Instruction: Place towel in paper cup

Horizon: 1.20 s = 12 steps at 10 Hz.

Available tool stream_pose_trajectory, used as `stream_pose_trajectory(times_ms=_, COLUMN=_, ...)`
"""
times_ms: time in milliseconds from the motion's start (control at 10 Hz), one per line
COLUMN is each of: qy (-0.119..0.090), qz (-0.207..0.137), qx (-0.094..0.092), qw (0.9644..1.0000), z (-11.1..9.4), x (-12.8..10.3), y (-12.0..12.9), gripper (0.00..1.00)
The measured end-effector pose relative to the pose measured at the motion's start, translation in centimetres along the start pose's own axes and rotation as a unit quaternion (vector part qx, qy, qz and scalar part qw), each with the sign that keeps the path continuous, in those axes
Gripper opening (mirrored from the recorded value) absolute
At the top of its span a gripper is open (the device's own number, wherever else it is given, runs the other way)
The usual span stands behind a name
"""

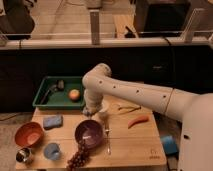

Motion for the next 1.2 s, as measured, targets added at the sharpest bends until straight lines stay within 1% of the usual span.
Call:
stream_pose_trajectory(times_ms=100, qy=0.002, qz=-0.002, qx=0.000, qw=1.0000, z=-0.1, x=0.3, y=-0.1, gripper=0.07)
stream_pose_trajectory(times_ms=500, qy=0.012, qz=-0.014, qx=-0.004, qw=0.9998, z=-0.2, x=2.1, y=-0.2, gripper=0.16)
stream_pose_trajectory(times_ms=600, qy=0.014, qz=-0.017, qx=-0.004, qw=0.9998, z=-0.2, x=2.5, y=-0.4, gripper=0.22)
stream_pose_trajectory(times_ms=900, qy=0.022, qz=-0.022, qx=-0.006, qw=0.9995, z=-0.3, x=3.7, y=-0.9, gripper=0.53)
stream_pose_trajectory(times_ms=1100, qy=0.028, qz=-0.026, qx=-0.012, qw=0.9992, z=-0.3, x=4.1, y=-1.1, gripper=0.73)
stream_pose_trajectory(times_ms=1200, qy=0.031, qz=-0.027, qx=-0.013, qw=0.9991, z=-0.3, x=4.4, y=-1.1, gripper=0.79)
